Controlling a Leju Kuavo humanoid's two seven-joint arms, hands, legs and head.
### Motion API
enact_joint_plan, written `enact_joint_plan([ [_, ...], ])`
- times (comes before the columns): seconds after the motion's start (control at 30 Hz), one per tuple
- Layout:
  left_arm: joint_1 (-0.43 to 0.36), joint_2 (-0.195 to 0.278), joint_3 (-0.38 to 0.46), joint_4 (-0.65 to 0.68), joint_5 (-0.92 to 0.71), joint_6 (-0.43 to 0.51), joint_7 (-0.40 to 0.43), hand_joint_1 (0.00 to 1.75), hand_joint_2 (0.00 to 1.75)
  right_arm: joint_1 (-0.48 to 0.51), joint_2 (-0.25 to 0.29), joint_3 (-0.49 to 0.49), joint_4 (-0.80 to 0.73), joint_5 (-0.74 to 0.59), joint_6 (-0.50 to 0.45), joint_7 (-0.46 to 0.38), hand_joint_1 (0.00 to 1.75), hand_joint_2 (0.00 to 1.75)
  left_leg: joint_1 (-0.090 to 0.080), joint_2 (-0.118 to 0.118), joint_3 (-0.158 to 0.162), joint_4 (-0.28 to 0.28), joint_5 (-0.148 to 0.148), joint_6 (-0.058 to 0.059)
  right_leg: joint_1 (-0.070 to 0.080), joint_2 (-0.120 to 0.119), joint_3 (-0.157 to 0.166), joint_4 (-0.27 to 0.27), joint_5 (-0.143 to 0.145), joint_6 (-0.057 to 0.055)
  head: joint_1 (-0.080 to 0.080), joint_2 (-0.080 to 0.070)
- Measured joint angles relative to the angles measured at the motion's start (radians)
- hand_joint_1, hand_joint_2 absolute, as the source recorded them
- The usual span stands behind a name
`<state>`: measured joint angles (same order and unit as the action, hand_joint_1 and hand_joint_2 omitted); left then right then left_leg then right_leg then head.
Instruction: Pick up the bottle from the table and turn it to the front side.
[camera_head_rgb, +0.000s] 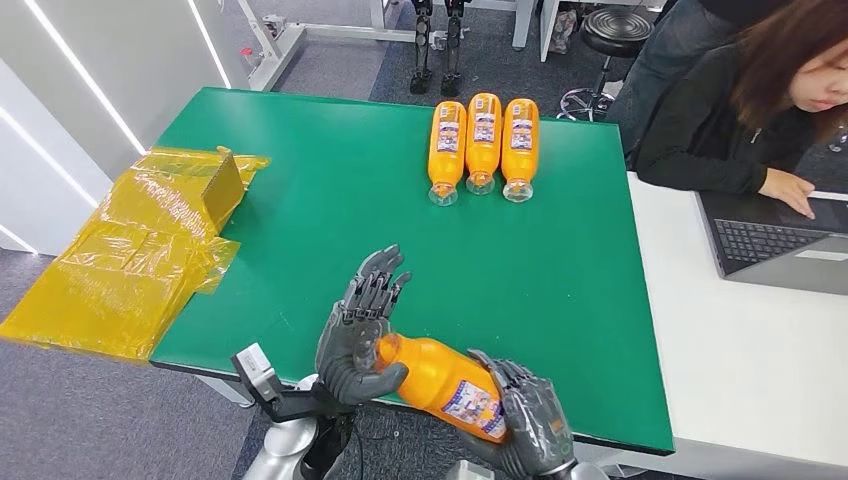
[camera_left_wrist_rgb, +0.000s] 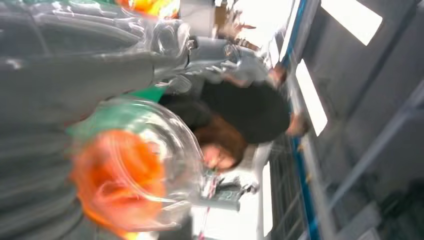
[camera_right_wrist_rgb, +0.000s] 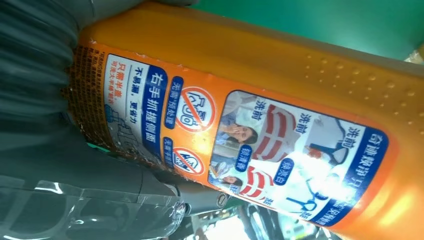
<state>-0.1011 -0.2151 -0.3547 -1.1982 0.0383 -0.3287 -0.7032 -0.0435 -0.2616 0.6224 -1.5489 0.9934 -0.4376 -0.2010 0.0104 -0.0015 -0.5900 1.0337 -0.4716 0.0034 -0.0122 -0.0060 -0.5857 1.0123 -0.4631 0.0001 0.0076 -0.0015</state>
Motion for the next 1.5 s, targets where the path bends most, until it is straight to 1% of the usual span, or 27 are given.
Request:
enact_joint_plan([
  [0.03, -0.004, -0.001, 0.000, 0.006, 0.001, -0.002, 0.000, 0.00, 1.75, -0.001, 0.009, 0.000, 0.000, 0.009, 0.007, 0.008, 1.75, 1.75, 0.000, 0.000, 0.000, 0.000, 0.000, 0.000, 0.000, 0.000, 0.000, 0.000, 0.000, 0.000, 0.000, 0.000],
  [0.13, -0.006, -0.001, 0.000, 0.009, 0.002, -0.004, 0.000, 0.00, 1.75, -0.002, 0.014, 0.000, 0.000, 0.014, 0.012, 0.013, 1.75, 1.75, 0.000, 0.000, 0.000, 0.000, 0.000, 0.000, 0.000, 0.000, 0.000, 0.000, 0.000, 0.000, 0.000, 0.000],
  [0.17, -0.017, -0.004, 0.000, 0.024, 0.007, -0.012, -0.002, 0.00, 1.75, -0.002, 0.031, -0.005, -0.003, 0.030, 0.027, 0.027, 1.75, 1.75, 0.000, 0.000, 0.000, 0.000, 0.000, 0.000, 0.000, 0.000, 0.000, 0.000, 0.000, 0.000, 0.000, 0.000],
  [0.27, -0.050, -0.016, -0.017, 0.092, 0.019, -0.045, -0.005, 0.00, 1.75, -0.008, 0.110, -0.027, -0.024, 0.079, 0.076, 0.067, 1.75, 1.75, 0.000, 0.000, 0.000, 0.000, 0.000, 0.000, 0.000, 0.000, 0.000, 0.000, 0.000, 0.000, 0.000, 0.000],
  [0.4, -0.055, -0.018, -0.031, 0.122, 0.023, -0.061, -0.005, 0.00, 1.75, -0.012, 0.138, -0.036, -0.038, 0.096, 0.085, 0.066, 1.75, 1.75, 0.000, 0.000, 0.000, 0.000, 0.000, 0.000, 0.000, 0.000, 0.000, 0.000, 0.000, 0.000, 0.000, 0.000],
  [0.43, -0.056, -0.018, -0.034, 0.131, 0.028, -0.069, -0.004, 0.40, 1.75, -0.012, 0.144, -0.037, -0.044, 0.105, 0.091, 0.065, 1.75, 1.75, 0.000, 0.000, 0.000, 0.000, 0.000, 0.000, 0.000, 0.000, 0.000, 0.000, 0.000, 0.000, 0.000, 0.000],
  [0.5, -0.060, -0.020, -0.043, 0.146, 0.038, -0.084, -0.003, 1.27, 1.75, -0.012, 0.154, -0.037, -0.058, 0.123, 0.105, 0.065, 1.75, 1.75, -0.001, 0.001, 0.000, 0.000, 0.000, 0.000, 0.000, 0.001, 0.000, 0.000, 0.000, 0.000, 0.000, 0.000],
  [0.53, -0.061, -0.020, -0.048, 0.150, 0.041, -0.088, -0.002, 1.71, 1.75, -0.012, 0.158, -0.038, -0.064, 0.130, 0.113, 0.067, 1.66, 1.75, -0.001, 0.001, 0.000, 0.000, 0.000, 0.000, 0.000, 0.001, -0.001, 0.000, 0.000, 0.000, 0.000, 0.000],
  [0.57, -0.062, -0.020, -0.051, 0.152, 0.043, -0.089, -0.002, 1.75, 1.75, -0.012, 0.161, -0.040, -0.068, 0.135, 0.119, 0.069, 1.23, 1.75, -0.001, 0.001, 0.000, 0.000, 0.000, 0.000, 0.000, 0.001, -0.001, 0.000, 0.000, 0.000, 0.000, 0.000],
  [0.63, -0.064, -0.020, -0.059, 0.156, 0.046, -0.089, -0.003, 1.75, 1.75, -0.012, 0.167, -0.044, -0.077, 0.142, 0.129, 0.076, 0.35, 1.75, -0.001, 0.001, 0.000, 0.000, 0.000, 0.000, 0.000, 0.001, -0.001, 0.000, 0.000, 0.000, 0.000, 0.000],
  [0.67, -0.065, -0.020, -0.064, 0.157, 0.046, -0.087, -0.003, 1.75, 1.75, -0.013, 0.171, -0.047, -0.081, 0.145, 0.134, 0.078, 0.00, 1.75, -0.001, 0.001, 0.000, 0.000, 0.000, 0.000, 0.000, 0.001, 0.000, 0.000, 0.000, 0.000, 0.000, 0.000],
  [0.87, -0.068, -0.018, -0.078, 0.157, 0.043, -0.059, -0.003, 1.75, 1.75, -0.003, 0.193, -0.054, -0.094, 0.151, 0.166, 0.084, 0.00, 1.75, -0.001, 0.000, 0.000, 0.000, 0.000, 0.000, 0.000, 0.000, 0.000, 0.000, 0.000, 0.000, 0.000, 0.000],
  [1.3, -0.055, -0.013, -0.077, 0.136, 0.007, -0.007, -0.003, 1.75, 1.75, 0.014, 0.201, -0.061, -0.085, 0.134, 0.164, 0.057, 0.00, 1.75, -0.001, 0.000, -0.001, 0.000, 0.000, 0.000, 0.000, 0.000, 0.000, 0.000, 0.000, 0.000, 0.000, 0.000],
  [1.37, -0.054, -0.011, -0.076, 0.125, -0.044, 0.042, -0.005, 1.75, 1.75, 0.015, 0.204, -0.062, -0.081, 0.123, 0.163, 0.055, 0.00, 1.75, 0.000, 0.000, -0.001, 0.000, 0.000, 0.000, 0.000, 0.000, 0.000, 0.000, 0.000, 0.000, 0.000, 0.000],
  [1.47, -0.065, -0.002, -0.077, 0.114, -0.166, 0.167, -0.009, 1.75, 1.75, 0.014, 0.205, -0.068, -0.073, 0.101, 0.161, 0.050, 0.00, 1.75, 0.000, 0.000, -0.001, 0.000, 0.000, 0.000, 0.000, 0.000, 0.000, 0.000, 0.000, 0.000, 0.000, 0.000],
  [1.5, -0.072, 0.003, -0.077, 0.114, -0.189, 0.195, -0.009, 1.75, 1.75, 0.014, 0.206, -0.070, -0.070, 0.096, 0.161, 0.047, 0.00, 1.75, -0.001, 0.000, -0.001, 0.000, 0.000, 0.000, 0.000, 0.000, 0.000, 0.000, 0.000, 0.000, 0.000, 0.000],
])
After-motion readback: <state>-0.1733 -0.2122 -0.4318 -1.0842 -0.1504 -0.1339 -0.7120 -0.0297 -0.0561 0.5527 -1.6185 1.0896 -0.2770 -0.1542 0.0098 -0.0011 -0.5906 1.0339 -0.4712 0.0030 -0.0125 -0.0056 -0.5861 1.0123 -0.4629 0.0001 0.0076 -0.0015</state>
